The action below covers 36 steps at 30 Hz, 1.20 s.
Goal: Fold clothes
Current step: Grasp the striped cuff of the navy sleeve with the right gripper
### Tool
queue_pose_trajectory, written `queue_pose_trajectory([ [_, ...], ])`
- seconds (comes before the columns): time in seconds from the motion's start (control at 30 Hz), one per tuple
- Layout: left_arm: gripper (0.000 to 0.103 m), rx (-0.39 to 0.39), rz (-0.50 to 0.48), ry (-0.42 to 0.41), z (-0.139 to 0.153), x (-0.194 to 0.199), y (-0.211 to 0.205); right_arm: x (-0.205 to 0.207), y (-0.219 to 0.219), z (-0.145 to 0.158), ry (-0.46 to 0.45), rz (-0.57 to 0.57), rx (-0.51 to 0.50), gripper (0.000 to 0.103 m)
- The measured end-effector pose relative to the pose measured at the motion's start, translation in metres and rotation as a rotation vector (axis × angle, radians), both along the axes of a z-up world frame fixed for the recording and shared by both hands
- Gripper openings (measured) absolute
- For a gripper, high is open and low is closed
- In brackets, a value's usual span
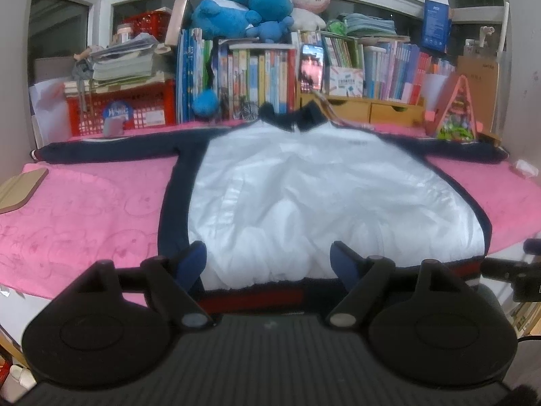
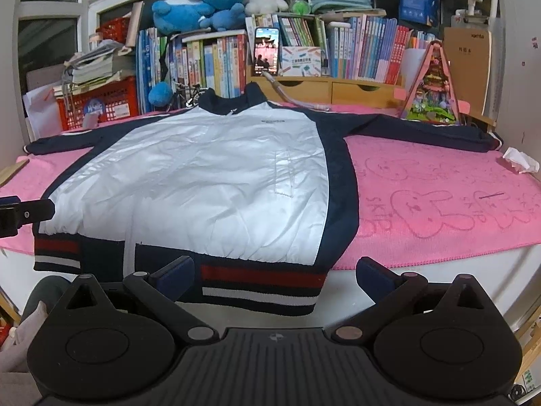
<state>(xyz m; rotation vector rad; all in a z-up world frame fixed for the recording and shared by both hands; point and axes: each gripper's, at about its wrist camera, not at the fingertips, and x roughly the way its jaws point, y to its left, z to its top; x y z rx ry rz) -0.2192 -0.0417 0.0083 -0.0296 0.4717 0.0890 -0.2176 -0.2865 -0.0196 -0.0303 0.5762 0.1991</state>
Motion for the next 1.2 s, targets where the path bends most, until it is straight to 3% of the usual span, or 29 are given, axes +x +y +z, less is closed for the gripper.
queue_pose_trajectory([
  [0.37,0.083,-0.013,-0.020,0.000,0.004,0.011,0.008,0.003,0.000,-0.003,0.008,0.004,0.006,0.103],
  [0.5,0.084,-0.047,0.014,-0.025,0.019,0.035,0.028,0.028,-0.027,0.010,-0.043,-0.027,0.091,0.103],
  [0.73,0.084,-0.131,0.138,0.004,0.019,0.090,0.061,0.118,-0.126,0.033,-0.153,-0.301,0.192,0.103],
  [0.87,0.084,-0.159,0.197,0.049,0.011,0.117,0.070,0.191,-0.186,0.032,-0.157,-0.425,0.248,0.103],
  [1.0,0.084,-0.118,0.216,0.093,0.007,0.143,0.068,0.269,-0.240,0.023,-0.129,-0.549,0.300,0.103],
  [1.2,0.084,-0.155,0.210,0.118,-0.003,0.172,0.074,0.355,-0.285,-0.004,-0.077,-0.663,0.271,0.103],
])
